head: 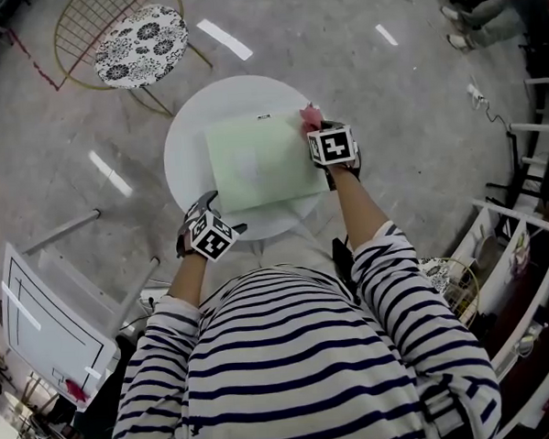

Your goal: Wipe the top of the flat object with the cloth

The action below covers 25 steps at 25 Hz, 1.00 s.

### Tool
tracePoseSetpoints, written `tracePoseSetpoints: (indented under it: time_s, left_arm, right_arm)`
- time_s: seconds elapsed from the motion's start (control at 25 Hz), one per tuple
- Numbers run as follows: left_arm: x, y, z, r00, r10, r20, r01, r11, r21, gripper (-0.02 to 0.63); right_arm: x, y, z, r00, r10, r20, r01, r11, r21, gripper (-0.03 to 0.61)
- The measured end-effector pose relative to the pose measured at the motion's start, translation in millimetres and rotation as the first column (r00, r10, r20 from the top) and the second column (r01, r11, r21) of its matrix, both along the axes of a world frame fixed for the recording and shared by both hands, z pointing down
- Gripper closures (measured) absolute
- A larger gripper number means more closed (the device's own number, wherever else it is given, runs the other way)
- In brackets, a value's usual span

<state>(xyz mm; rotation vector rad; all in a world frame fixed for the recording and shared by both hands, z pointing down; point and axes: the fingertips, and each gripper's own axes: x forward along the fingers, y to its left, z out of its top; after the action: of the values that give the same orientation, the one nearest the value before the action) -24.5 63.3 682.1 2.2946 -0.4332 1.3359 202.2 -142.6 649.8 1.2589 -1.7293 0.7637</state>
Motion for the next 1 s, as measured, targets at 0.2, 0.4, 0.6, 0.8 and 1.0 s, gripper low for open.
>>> tracePoseSetpoints:
  time_s: [0.2, 0.4, 0.6, 0.8, 1.0]
  left_arm:
    - [1.2, -0.3, -0.4, 1.000, -0.001, -0.002, 0.001, 1.000, -0.001, 0.127]
    - [0.1, -0.2, 0.1, 1.000, 0.000, -0.004, 0.000, 1.000, -0.004, 0.127]
    - [0.6, -2.0, 0.4, 1.000, -0.001, -0.012, 0.001, 1.000, -0.001, 0.127]
    - [-0.7, -5.4, -0.6, 1.000, -0.007, -0.019, 0.007, 1.000, 0.003, 0.127]
    - [-1.3, -12.4, 0.0, 0.999, -0.042, -0.016, 0.042, 0.999, 0.034, 0.127]
  right_arm:
    - [29.8, 9.3, -1.1, 0.998, 0.039, -0.047, -0.040, 0.999, -0.005, 0.515]
    - [40.1, 26.8, -5.8, 0.995, 0.095, -0.034, -0.094, 0.996, 0.008, 0.515]
    - [34.7, 44.2, -10.6, 0.990, 0.135, 0.029, -0.136, 0.990, 0.027, 0.515]
    - [27.1, 55.6, -1.5, 0.984, 0.163, 0.070, -0.163, 0.987, -0.001, 0.515]
    - [23.8, 58.5, -0.3, 0.989, 0.145, 0.036, -0.144, 0.989, -0.024, 0.515]
